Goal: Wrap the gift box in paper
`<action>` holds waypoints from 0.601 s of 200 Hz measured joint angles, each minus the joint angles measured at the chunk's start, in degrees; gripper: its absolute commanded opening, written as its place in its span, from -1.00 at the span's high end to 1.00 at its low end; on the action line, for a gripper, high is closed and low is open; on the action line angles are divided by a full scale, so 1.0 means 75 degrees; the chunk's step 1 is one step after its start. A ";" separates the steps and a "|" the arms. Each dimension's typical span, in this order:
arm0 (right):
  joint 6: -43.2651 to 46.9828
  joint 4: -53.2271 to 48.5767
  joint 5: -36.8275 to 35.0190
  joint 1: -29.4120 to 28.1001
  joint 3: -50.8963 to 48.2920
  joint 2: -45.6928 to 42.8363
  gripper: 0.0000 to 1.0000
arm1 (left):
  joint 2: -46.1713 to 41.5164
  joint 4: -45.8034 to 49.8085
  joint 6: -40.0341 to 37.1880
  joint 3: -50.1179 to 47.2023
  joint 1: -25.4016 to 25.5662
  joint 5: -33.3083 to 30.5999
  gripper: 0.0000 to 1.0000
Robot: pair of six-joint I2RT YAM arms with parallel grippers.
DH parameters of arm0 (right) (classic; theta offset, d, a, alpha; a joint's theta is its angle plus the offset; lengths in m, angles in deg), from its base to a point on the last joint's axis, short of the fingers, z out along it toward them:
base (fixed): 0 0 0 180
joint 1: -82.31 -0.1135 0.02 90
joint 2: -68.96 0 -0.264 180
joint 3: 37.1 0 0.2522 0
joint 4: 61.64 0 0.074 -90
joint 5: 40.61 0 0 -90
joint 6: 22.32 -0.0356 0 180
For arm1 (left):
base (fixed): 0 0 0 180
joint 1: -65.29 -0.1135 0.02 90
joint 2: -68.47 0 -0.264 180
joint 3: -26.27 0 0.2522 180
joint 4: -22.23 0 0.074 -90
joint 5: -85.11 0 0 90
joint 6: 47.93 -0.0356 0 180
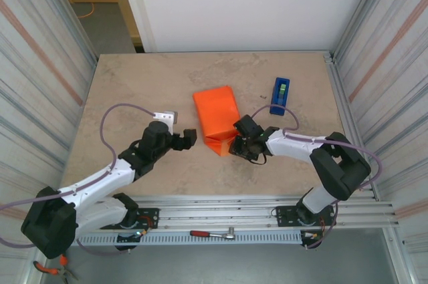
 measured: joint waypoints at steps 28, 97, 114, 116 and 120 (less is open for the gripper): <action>0.0000 0.0052 0.0023 -0.0012 0.0105 0.0169 0.34 | 0.0003 -0.0023 0.0000 -0.0052 0.0000 0.0000 -0.98; 0.0003 0.0134 0.0026 -0.0047 0.0192 0.0364 0.47 | 0.0096 -0.0169 0.0035 -0.0055 0.0000 0.0006 -0.98; 0.0003 0.0128 0.0023 -0.0044 0.0192 0.0382 0.55 | 0.0154 -0.0169 0.0041 -0.0058 0.0000 0.0006 -0.98; 0.0006 0.0128 0.0023 -0.0044 0.0192 0.0385 0.56 | 0.0163 -0.0172 0.0044 -0.0061 0.0000 0.0006 -0.97; 0.0000 0.0125 0.0020 -0.0044 0.0192 0.0388 0.58 | 0.0172 -0.0178 0.0050 -0.0064 0.0000 0.0006 -0.98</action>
